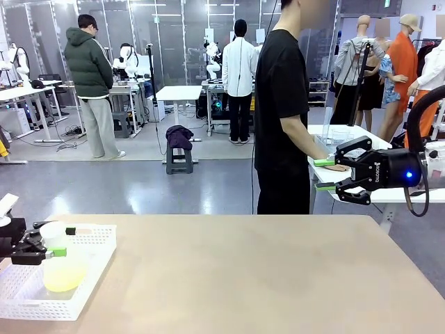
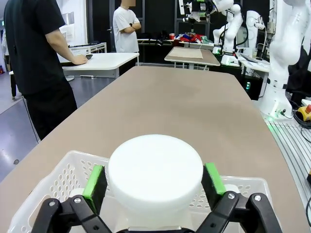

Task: Prepare the solutions needed for the experiment.
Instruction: When the human places the Big flask in the center of the table, pick up the Big flask and place it in the left Organizing basket.

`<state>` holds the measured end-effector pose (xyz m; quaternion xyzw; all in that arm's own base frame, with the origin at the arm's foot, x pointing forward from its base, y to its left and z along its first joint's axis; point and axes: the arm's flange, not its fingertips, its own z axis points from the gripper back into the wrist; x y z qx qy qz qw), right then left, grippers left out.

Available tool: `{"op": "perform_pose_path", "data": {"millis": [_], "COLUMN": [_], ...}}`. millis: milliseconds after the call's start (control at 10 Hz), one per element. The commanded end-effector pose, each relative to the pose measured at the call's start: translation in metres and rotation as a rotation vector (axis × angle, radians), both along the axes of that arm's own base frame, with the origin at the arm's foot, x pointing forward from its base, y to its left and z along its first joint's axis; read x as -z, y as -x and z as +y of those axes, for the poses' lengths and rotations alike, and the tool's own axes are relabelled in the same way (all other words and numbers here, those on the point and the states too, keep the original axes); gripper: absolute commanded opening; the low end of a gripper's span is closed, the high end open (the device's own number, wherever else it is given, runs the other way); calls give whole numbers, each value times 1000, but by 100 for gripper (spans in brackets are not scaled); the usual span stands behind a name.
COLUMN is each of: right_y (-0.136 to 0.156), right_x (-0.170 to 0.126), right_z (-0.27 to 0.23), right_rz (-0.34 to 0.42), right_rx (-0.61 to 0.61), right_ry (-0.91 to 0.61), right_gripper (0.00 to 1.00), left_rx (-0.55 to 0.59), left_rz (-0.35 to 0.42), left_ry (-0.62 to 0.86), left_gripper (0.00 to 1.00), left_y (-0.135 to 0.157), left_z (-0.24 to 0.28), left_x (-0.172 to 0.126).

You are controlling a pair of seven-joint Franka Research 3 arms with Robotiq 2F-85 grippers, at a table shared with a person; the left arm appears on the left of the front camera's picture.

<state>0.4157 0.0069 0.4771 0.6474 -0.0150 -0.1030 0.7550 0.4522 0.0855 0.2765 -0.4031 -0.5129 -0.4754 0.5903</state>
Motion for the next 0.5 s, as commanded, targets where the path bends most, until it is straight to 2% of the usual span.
{"op": "perform_pose_path", "data": {"millis": [0, 400], "right_y": [0, 0], "right_x": [-1, -1], "right_z": [0, 0], "right_rz": [-3, -3], "right_rx": [-5, -5], "right_ry": [-9, -9], "right_gripper": [51, 51], "left_rx": [6, 6], "left_rz": [-4, -4], "left_ry": [6, 6], "left_gripper": [100, 100], "left_y": [-1, -1], "left_z": [-1, -1], "left_x": [-1, -1]}}
